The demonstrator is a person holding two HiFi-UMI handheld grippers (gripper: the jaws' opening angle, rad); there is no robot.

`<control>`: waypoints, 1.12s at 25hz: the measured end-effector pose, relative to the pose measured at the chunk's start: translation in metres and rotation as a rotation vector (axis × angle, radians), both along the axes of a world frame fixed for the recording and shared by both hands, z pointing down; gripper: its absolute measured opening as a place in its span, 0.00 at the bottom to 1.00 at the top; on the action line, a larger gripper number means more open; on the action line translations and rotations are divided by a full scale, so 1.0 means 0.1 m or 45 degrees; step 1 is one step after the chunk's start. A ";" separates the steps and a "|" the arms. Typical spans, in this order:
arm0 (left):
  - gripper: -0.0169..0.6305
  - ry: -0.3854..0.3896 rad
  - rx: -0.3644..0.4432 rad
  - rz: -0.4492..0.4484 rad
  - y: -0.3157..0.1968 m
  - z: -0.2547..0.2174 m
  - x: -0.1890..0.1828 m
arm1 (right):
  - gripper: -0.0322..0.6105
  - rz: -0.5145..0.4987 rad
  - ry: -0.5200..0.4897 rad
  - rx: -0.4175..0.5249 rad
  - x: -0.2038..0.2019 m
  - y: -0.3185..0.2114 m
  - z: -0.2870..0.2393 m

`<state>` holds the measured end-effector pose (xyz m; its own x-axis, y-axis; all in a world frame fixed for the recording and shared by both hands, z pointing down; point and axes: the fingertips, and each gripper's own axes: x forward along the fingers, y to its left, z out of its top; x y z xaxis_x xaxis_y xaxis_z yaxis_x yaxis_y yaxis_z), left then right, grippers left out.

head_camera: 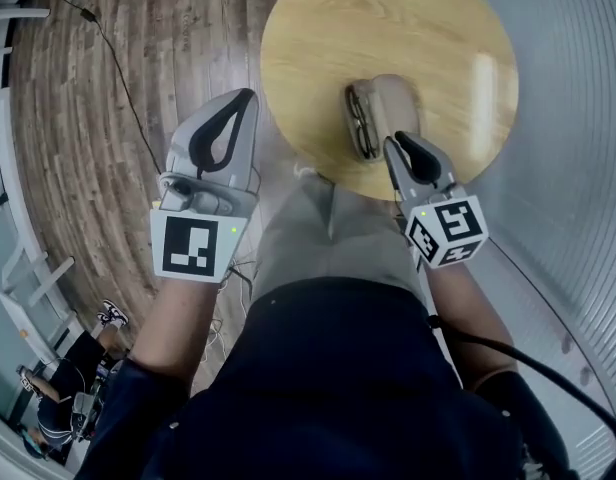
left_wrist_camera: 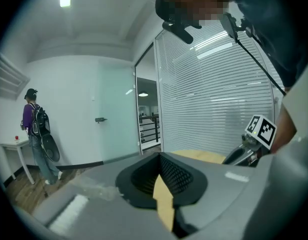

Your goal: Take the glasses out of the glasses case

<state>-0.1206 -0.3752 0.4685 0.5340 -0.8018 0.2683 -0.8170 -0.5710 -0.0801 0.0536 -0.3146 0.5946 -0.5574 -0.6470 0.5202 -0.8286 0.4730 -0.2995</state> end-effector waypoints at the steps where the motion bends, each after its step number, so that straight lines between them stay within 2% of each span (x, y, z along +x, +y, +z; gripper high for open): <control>1: 0.04 0.000 -0.005 -0.002 -0.03 0.09 0.02 | 0.17 -0.007 0.000 -0.014 -0.02 -0.01 0.11; 7: 0.04 0.003 -0.053 -0.011 -0.13 0.59 0.09 | 0.19 -0.014 -0.005 -0.110 -0.09 -0.02 0.81; 12: 0.04 -0.017 -0.105 -0.040 -0.09 0.87 0.02 | 0.22 -0.027 0.001 -0.166 -0.14 0.00 1.17; 22: 0.04 -0.047 -0.167 -0.062 0.02 1.14 -0.08 | 0.22 -0.055 0.030 -0.228 -0.22 0.04 1.46; 25: 0.04 -0.047 -0.164 -0.059 0.02 1.15 -0.08 | 0.15 -0.057 0.032 -0.222 -0.23 0.05 1.47; 28: 0.04 -0.049 -0.157 -0.057 0.01 1.12 -0.08 | 0.13 -0.059 0.031 -0.224 -0.23 0.05 1.46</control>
